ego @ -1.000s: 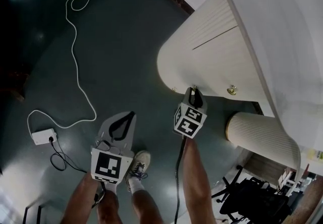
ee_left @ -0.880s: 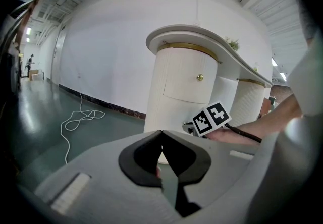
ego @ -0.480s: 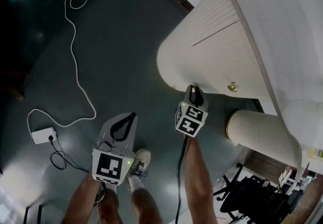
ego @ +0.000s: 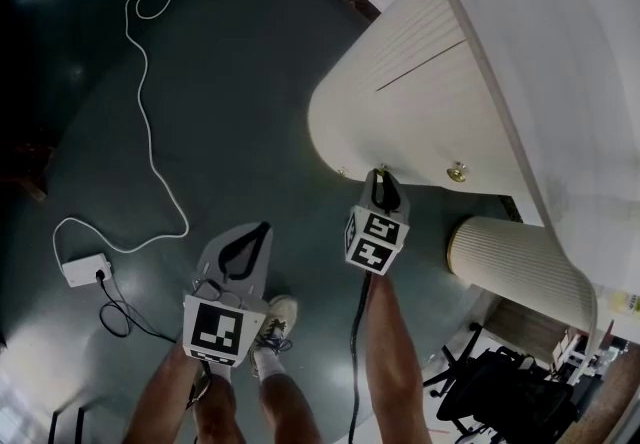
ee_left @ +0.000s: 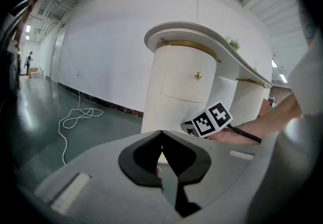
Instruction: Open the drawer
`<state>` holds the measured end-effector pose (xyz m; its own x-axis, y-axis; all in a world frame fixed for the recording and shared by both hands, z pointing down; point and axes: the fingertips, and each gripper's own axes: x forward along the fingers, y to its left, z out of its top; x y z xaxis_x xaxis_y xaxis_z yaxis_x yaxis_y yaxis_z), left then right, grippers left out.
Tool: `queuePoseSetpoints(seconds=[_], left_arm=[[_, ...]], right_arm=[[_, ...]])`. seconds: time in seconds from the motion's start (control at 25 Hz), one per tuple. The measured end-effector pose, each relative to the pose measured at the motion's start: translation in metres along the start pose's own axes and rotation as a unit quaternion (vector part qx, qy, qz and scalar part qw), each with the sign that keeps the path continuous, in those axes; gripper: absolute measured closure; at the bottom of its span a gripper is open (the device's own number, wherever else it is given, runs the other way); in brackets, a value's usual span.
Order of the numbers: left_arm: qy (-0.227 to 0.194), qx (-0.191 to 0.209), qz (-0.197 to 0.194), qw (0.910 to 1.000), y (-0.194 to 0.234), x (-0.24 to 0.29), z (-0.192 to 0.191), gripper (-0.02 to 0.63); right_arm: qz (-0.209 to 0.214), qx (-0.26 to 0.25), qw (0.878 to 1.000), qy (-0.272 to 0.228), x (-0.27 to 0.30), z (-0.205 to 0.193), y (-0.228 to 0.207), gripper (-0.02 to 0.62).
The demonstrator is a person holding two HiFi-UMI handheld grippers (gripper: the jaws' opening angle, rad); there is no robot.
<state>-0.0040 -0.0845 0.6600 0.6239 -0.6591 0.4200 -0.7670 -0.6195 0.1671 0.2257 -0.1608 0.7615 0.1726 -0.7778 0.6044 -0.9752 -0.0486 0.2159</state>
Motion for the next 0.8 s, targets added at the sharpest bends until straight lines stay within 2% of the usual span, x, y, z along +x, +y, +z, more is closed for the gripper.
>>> queuePoseSetpoints(seconds=[0.28,0.8], left_arm=[[0.008,-0.003,-0.004,1.0000,-0.003,0.003,0.004,0.597],[0.003,0.011,-0.004,0.9999,-0.006,-0.009,0.004,0.597]], right_arm=[[0.013,-0.031,0.999,-0.009,-0.016,-0.008,0.016,0.514],[0.026,-0.004,1.000,-0.010,-0.073,-0.040,0.060,0.512]])
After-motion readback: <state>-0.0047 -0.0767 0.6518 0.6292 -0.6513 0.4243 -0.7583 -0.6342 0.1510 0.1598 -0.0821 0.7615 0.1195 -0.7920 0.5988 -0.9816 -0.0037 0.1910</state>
